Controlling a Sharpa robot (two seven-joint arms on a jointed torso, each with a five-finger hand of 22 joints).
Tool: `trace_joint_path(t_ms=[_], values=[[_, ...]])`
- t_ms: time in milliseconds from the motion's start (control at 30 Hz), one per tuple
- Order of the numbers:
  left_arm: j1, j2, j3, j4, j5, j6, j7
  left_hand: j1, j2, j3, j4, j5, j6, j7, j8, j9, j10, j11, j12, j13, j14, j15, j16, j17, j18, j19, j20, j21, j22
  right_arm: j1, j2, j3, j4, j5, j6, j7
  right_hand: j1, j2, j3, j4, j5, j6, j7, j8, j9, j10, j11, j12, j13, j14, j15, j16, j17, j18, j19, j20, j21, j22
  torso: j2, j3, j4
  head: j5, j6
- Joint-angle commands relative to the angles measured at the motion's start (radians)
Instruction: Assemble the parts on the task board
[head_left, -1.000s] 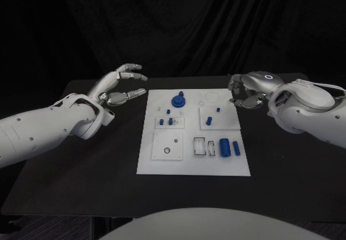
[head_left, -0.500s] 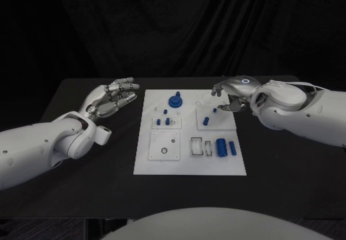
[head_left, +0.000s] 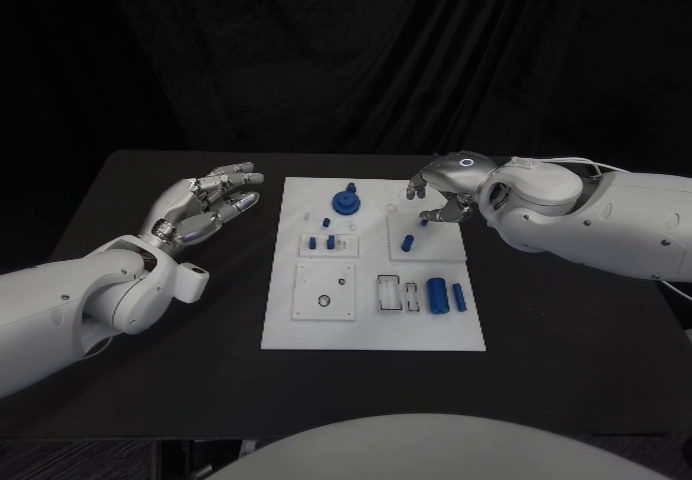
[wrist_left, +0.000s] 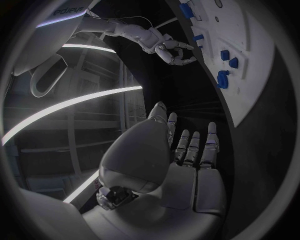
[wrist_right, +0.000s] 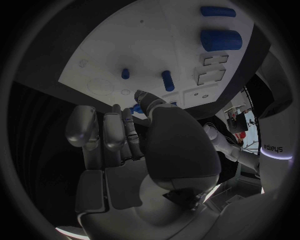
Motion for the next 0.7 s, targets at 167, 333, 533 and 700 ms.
trace_joint_path(t_ms=[167, 333, 533, 700], values=[[-0.003, -0.001, 0.001, 0.007, 0.016, 0.028, 0.190, 0.012, -0.002, -0.005, -0.003, 0.004, -0.006, 0.005, -0.004, -0.002, 0.001, 0.007, 0.003, -0.001, 0.003, 0.004, 0.005, 0.001, 0.008, 0.001, 0.007, 0.006, -0.002, -0.008, 0.002, 0.001, -0.014, -0.013, 0.029, 0.005, -0.002, -0.008, 0.008, 0.006, 0.003, 0.041, 0.016, -0.028, -0.004, 0.035, -0.002, -0.022, -0.031, 0.005, 0.001, 0.006, -0.006, -0.012, 0.012, 0.000, 0.005, 0.144, 0.001, -0.0136, 0.0104, -0.014, 0.000], [-0.004, 0.001, 0.001, 0.005, 0.016, 0.032, 0.188, 0.019, 0.000, -0.006, -0.008, 0.004, -0.015, 0.006, -0.005, -0.006, 0.001, 0.012, 0.003, -0.001, 0.006, 0.010, 0.007, 0.002, 0.007, 0.002, 0.009, 0.006, -0.004, -0.010, 0.002, 0.001, -0.018, -0.013, 0.036, 0.001, -0.005, -0.008, 0.012, 0.007, 0.003, 0.078, 0.019, -0.031, 0.003, 0.059, -0.005, -0.029, -0.045, 0.005, 0.000, 0.007, -0.009, -0.012, 0.013, -0.001, 0.004, 0.144, -0.001, -0.0127, 0.0113, -0.015, 0.000], [-0.006, 0.003, 0.001, 0.004, 0.016, 0.040, 0.183, 0.025, 0.002, -0.007, -0.014, 0.004, -0.023, 0.007, -0.005, -0.009, 0.001, 0.016, 0.004, -0.001, 0.011, 0.017, 0.012, 0.005, 0.007, 0.004, 0.013, 0.007, -0.005, -0.018, 0.003, 0.001, -0.024, -0.013, 0.043, -0.003, -0.003, -0.007, 0.015, 0.005, 0.003, 0.095, 0.018, -0.031, 0.009, 0.070, -0.007, -0.032, -0.050, 0.004, -0.001, 0.005, -0.012, -0.011, 0.012, -0.002, 0.001, 0.144, -0.001, -0.0118, 0.0066, -0.009, 0.000], [-0.007, 0.004, 0.001, 0.003, 0.016, 0.045, 0.179, 0.029, 0.006, -0.009, -0.019, 0.004, -0.026, 0.009, -0.005, -0.011, 0.001, 0.019, 0.006, -0.001, 0.021, 0.026, 0.018, 0.009, 0.007, 0.006, 0.018, 0.007, -0.007, -0.028, 0.002, 0.001, -0.031, -0.013, 0.043, -0.005, -0.008, -0.007, 0.015, 0.008, 0.003, 0.093, 0.018, -0.038, 0.009, 0.075, -0.007, -0.035, -0.053, 0.000, 0.000, -0.001, -0.019, -0.010, 0.008, -0.002, -0.009, 0.141, 0.000, -0.0127, 0.0060, -0.004, 0.000]])
